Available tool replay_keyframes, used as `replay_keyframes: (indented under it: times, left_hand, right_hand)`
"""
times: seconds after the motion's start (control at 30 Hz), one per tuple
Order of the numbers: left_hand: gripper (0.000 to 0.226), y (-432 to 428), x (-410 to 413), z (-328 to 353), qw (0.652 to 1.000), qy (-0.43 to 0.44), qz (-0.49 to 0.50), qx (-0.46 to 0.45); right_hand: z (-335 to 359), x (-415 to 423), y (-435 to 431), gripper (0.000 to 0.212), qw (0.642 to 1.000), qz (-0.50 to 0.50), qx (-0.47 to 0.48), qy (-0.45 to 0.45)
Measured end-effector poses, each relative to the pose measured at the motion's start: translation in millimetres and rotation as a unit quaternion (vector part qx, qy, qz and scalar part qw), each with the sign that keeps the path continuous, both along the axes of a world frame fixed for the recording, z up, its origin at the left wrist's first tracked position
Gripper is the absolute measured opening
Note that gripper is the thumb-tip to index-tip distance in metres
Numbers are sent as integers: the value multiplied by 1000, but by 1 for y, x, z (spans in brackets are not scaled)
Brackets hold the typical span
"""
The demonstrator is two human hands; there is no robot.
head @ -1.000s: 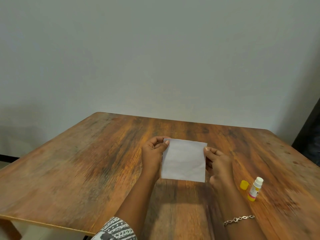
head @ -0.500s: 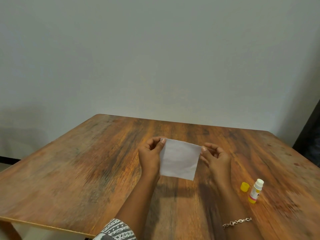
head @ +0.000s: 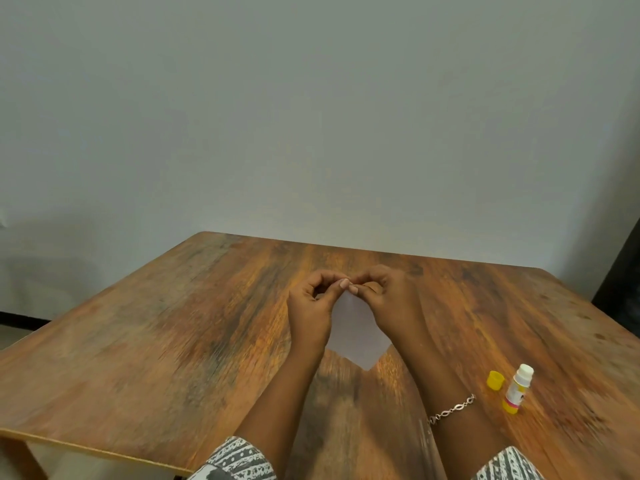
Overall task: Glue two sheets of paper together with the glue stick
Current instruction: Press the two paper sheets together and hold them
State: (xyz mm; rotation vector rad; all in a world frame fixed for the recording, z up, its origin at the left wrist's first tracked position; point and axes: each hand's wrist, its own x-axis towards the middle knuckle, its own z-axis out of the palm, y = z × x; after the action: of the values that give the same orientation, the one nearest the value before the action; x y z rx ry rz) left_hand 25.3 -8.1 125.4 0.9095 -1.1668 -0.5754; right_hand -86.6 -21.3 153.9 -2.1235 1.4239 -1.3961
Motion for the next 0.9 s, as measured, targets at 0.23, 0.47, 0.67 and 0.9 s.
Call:
replay_keyframes:
  times: [0.23, 0.47, 0.67, 0.9]
  left_hand:
    - [18, 1, 2, 3, 1000, -2, -3, 5]
    - [24, 3, 0, 2, 1000, -3, 18, -4]
    - [25, 2, 3, 6, 998, 44, 33, 23]
    - [22, -2, 9, 9, 995, 88, 35, 29]
  right_hand:
    - [5, -1, 0, 16, 999, 6, 2, 43]
    - [10, -3, 3, 17, 997, 45, 14, 59]
    - [8, -16, 1, 12, 997, 28, 23, 75]
    - [6, -33, -2, 6, 997, 34, 47, 48]
